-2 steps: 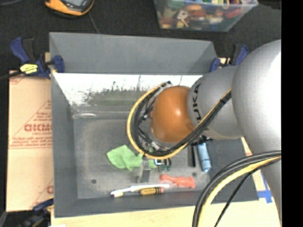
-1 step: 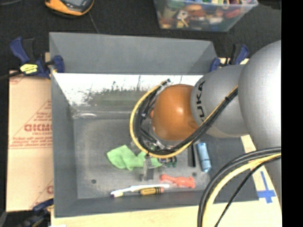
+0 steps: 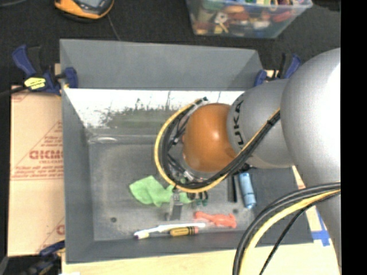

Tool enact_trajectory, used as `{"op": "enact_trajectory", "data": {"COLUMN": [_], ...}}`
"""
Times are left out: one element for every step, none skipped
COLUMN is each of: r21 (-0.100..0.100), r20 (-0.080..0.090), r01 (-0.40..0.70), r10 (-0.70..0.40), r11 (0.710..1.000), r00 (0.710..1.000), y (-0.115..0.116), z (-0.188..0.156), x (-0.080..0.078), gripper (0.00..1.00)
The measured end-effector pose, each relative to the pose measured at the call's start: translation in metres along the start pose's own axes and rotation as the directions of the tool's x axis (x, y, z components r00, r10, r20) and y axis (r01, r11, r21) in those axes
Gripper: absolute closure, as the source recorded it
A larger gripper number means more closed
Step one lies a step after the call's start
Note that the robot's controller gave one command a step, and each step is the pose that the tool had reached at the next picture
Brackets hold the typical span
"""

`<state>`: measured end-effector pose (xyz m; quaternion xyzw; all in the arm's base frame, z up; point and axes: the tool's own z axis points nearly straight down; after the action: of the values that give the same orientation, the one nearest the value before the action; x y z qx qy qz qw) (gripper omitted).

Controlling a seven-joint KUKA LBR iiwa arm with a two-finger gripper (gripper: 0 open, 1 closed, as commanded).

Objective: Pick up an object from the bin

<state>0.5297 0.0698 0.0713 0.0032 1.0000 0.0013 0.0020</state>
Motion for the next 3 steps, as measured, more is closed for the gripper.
{"op": "enact_trajectory", "data": {"r21": [-0.002,-0.001,-0.001], "r20": [0.010,0.007,0.007], "r01": [0.144,0.046,0.046], "r10": [-0.144,-0.046,-0.045], "r11": [0.990,0.999,0.999], "r00": [0.990,0.999,0.999], "y": [-0.0050,-0.0022,-0.0022], "z": [0.0001,-0.0010,-0.0012], "x": [-0.0057,-0.0033,-0.0033], "gripper": [0.00,1.00,1.00]}}
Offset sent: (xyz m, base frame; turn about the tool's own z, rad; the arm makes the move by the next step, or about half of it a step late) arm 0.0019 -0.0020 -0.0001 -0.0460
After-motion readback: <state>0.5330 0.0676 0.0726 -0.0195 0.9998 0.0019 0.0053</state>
